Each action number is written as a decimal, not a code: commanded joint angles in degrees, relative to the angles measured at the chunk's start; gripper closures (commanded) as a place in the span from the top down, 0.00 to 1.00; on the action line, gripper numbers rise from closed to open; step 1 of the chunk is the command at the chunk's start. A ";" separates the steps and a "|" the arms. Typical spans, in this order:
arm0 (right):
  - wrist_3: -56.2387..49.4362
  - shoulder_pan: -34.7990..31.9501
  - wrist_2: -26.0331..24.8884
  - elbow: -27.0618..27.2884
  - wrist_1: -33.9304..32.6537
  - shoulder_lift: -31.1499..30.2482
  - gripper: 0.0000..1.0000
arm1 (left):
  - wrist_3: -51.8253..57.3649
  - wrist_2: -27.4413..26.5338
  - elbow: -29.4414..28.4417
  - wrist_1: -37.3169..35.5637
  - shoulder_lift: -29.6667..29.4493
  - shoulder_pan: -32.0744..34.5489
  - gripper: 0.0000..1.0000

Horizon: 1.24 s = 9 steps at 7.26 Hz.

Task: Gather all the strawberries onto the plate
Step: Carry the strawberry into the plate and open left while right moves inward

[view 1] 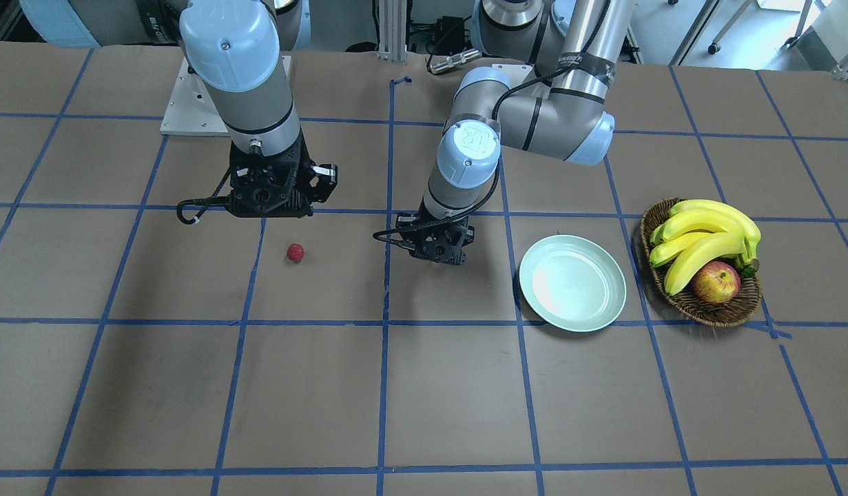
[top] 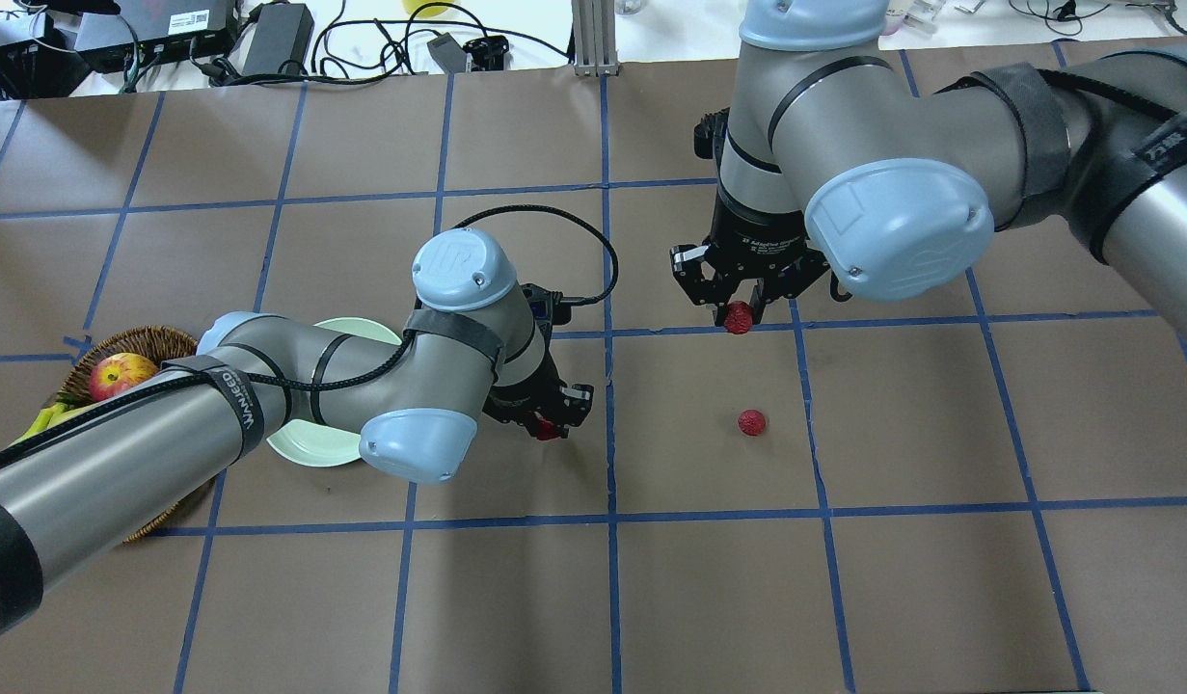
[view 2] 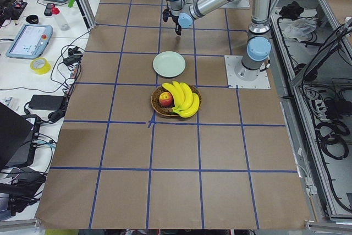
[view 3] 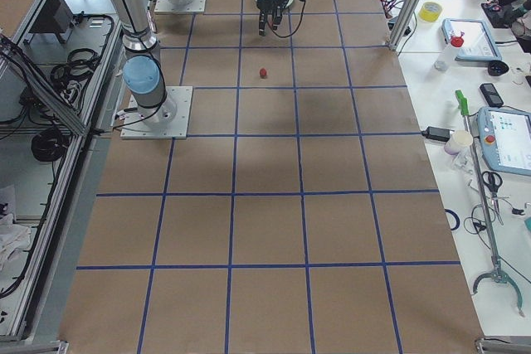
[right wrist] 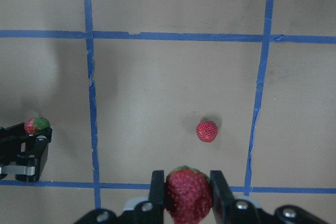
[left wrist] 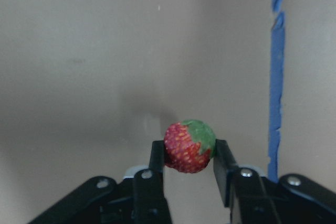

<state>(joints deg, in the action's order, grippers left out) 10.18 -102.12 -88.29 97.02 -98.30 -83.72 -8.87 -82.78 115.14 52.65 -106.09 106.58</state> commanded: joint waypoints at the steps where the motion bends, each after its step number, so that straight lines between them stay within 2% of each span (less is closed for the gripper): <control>1: 0.02 -0.01 -0.04 0.10 0.04 0.22 0.04 | 0.17 -6.56 -8.57 12.58 1.67 -0.84 0.00; 3: -0.07 -0.01 0.05 0.10 -0.05 0.22 0.04 | 1.31 -6.69 -11.95 15.55 2.12 -8.27 0.00; 5: 0.54 -0.19 0.49 0.71 -0.40 0.31 0.03 | 13.47 -6.78 -12.14 14.85 2.82 -19.94 0.00; 6: 1.42 -0.80 5.88 0.72 -1.10 1.87 0.03 | 16.14 -6.52 -11.96 14.50 2.30 -25.75 0.00; 7: 4.30 -1.76 9.16 0.72 -5.37 3.80 0.03 | 16.17 -6.60 -11.18 14.50 1.16 -27.89 0.00; 9: 5.55 -8.24 11.82 0.80 -14.24 9.24 0.02 | 15.20 -6.69 -7.85 14.59 0.19 -30.79 0.00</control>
<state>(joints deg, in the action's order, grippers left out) 14.81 -106.59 -78.55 97.75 -106.85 -78.09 6.49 -89.47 105.38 67.23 -105.38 78.44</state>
